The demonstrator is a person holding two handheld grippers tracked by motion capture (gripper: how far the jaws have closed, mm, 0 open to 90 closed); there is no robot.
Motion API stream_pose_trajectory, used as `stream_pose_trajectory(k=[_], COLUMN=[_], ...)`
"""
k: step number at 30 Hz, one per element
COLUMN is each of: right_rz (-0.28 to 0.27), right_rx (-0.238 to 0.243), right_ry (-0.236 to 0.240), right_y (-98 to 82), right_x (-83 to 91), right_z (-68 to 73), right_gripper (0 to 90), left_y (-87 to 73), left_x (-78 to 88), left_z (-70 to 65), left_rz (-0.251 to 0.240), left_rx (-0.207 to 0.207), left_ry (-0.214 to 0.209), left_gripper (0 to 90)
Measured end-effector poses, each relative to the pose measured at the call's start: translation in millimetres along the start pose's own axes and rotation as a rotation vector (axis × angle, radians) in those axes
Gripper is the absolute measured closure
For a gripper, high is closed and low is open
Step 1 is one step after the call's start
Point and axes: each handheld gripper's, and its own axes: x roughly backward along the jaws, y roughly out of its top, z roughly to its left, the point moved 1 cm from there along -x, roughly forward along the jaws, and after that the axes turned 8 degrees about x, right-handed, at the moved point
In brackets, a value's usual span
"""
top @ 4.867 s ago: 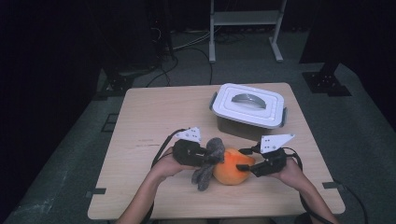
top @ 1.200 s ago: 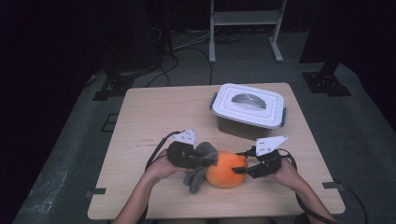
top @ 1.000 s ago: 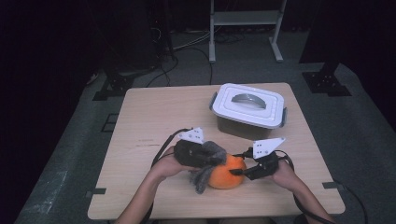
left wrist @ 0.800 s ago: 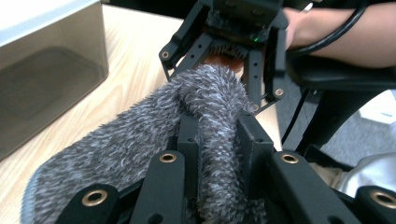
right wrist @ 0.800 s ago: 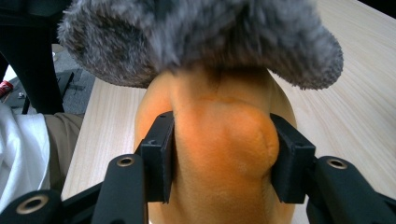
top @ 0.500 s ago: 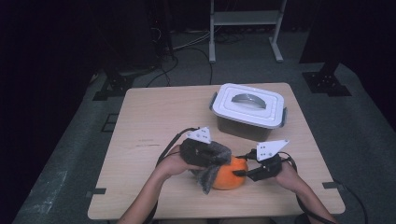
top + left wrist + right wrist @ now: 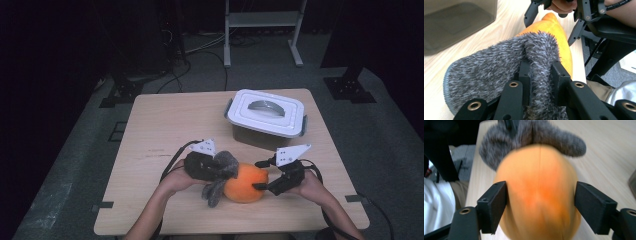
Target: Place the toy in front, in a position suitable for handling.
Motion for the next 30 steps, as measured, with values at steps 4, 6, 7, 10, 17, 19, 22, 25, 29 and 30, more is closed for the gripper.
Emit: stream_pose_trajectory(k=[4, 6, 7, 10, 17, 19, 22, 25, 29, 30], right_rz=[-0.008, 0.011, 0.018, 0.008, -0.015, -0.018, -0.022, -0.02, -0.022, -0.025], right_rx=[0.005, 0.015, 0.024, 0.045, 0.07, 0.073, 0.078, 0.09, 0.093, 0.09], right_ry=[0.0, -0.007, -0.004, -0.001, 0.018, 0.022, 0.026, 0.028, 0.035, 0.035], right_y=[10.6, 13.0, 12.8, 6.8, -4.5, -4.4, -3.7, -1.8, 1.3, 1.3], right_x=[-4.9, -9.5, -10.9, -10.2, -4.7, -5.6, -7.7, -10.4, -15.0, -15.3], right_z=[4.6, 7.1, 7.9, 7.1, 5.3, 5.2, 5.5, 7.1, 8.9, 8.9], right_gripper=[24.4, 26.5, 31.2, 41.9, 46.2, 46.4, 46.6, 46.9, 46.7, 46.7], left_y=[3.2, 3.1, 2.6, 1.0, -8.8, -7.1, 0.6, 10.9, 26.2, 28.6], left_x=[-3.5, -3.1, -1.9, 3.8, 5.9, 5.2, 3.5, -0.7, -12.2, -15.7], left_z=[-6.1, -6.8, -6.0, -2.0, 7.7, 6.1, 0.3, -7.3, -21.2, -23.5], left_rz=[-0.002, 0.008, 0.009, 0.01, 0.022, 0.013, 0.004, -0.008, -0.003, 0.0], left_rx=[-0.011, -0.019, -0.019, -0.009, 0.026, 0.019, 0.001, -0.025, -0.071, -0.076], left_ry=[-0.019, -0.013, -0.009, 0.012, 0.028, 0.015, -0.013, -0.036, -0.07, -0.076], left_gripper=[73.5, 73.5, 73.5, 73.5, 73.5, 73.5, 73.5, 73.5, 73.5, 73.4])
